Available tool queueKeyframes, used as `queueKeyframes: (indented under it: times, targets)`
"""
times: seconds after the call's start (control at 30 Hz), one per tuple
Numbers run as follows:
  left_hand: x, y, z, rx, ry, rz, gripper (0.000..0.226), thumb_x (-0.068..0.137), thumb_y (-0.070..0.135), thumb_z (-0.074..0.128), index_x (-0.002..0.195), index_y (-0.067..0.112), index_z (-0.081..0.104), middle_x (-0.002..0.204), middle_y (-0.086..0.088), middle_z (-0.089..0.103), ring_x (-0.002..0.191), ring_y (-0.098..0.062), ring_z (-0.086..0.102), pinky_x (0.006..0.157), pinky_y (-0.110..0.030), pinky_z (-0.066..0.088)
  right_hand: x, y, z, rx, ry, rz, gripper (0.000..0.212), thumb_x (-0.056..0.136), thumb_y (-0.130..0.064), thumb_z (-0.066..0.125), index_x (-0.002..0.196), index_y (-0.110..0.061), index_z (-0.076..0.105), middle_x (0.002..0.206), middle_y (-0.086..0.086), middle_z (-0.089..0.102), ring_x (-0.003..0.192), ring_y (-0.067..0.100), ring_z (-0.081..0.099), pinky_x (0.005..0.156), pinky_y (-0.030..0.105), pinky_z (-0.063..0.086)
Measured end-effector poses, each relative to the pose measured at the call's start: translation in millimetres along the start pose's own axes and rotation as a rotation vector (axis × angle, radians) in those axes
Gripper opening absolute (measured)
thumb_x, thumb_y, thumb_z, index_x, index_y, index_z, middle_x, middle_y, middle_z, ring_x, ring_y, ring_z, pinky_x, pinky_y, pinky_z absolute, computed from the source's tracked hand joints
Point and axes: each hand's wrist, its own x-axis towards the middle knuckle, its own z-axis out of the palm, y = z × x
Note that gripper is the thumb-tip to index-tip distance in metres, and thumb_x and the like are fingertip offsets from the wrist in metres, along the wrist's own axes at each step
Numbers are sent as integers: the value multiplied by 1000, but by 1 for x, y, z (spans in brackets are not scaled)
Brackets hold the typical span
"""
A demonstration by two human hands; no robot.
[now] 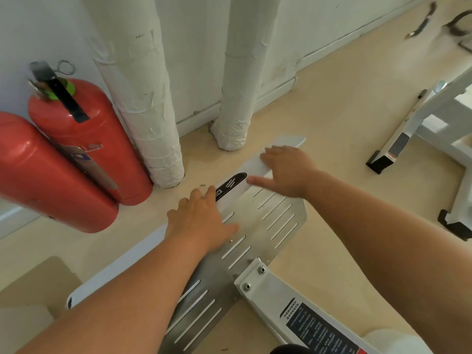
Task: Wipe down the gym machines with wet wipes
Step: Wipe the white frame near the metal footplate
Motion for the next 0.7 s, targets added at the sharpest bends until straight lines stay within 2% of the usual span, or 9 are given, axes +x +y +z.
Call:
queueKeyframes:
  times: [0.1,0.17,0.23,0.3,0.37,0.43,0.5,0.57,0.7]
  targets:
    - [6,5,9,12,41,-16,106,76,87,46,158,31,9,161,-3,16,137,-31,34,100,-55,42,-27,-24,20,8,52,-297,123,74,-99,10,155,-12,41,161,11,40,150,28,36,125,45,24]
    - [8,7,8,31,38,-11,105,79,85,47,158,32,4,164,-2,5,141,-31,28,102,-58,42,-35,-25,34,30,82,-420,113,80,-93,25,157,-11,38,163,9,38,151,26,34,126,45,23]
    - [11,5,6,27,36,-15,104,80,84,48,158,32,1,165,-2,2,142,-30,26,102,-59,42,-22,0,37,28,131,-405,111,82,-92,23,155,-10,42,159,12,43,149,28,38,125,46,26]
    - [11,5,6,28,28,-13,104,81,84,47,158,32,1,165,-2,3,141,-30,26,101,-59,43,2,40,25,7,144,-220,124,75,-99,6,152,-12,48,156,14,47,146,30,42,122,45,28]
    - [10,4,7,35,22,-20,104,80,84,47,158,33,1,165,-2,4,141,-30,27,101,-57,45,25,73,5,-13,10,-4,137,62,-104,-8,152,-17,47,159,10,44,148,28,39,121,42,28]
    - [11,4,7,38,21,-25,104,80,85,48,158,33,2,165,-2,5,140,-30,27,100,-55,45,45,81,0,-70,-98,82,141,56,-103,-16,145,-17,52,155,8,48,144,27,42,120,44,29]
    - [12,6,8,36,17,-24,104,80,84,48,158,33,4,165,-2,6,140,-30,27,100,-54,46,58,63,4,-128,-110,19,145,53,-103,-20,139,-15,56,148,9,54,139,27,48,121,45,27]
    - [12,7,8,37,13,-19,103,80,83,49,158,32,4,165,-2,5,140,-30,27,100,-53,46,58,27,10,-90,-112,-106,142,54,-106,-13,140,-15,55,148,9,54,137,29,50,118,47,33]
    - [12,7,8,51,15,-13,101,82,82,47,159,31,4,165,-3,5,141,-30,26,100,-52,46,29,-23,8,-91,-213,-419,131,62,-102,8,159,-17,31,167,6,29,153,23,29,122,44,29]
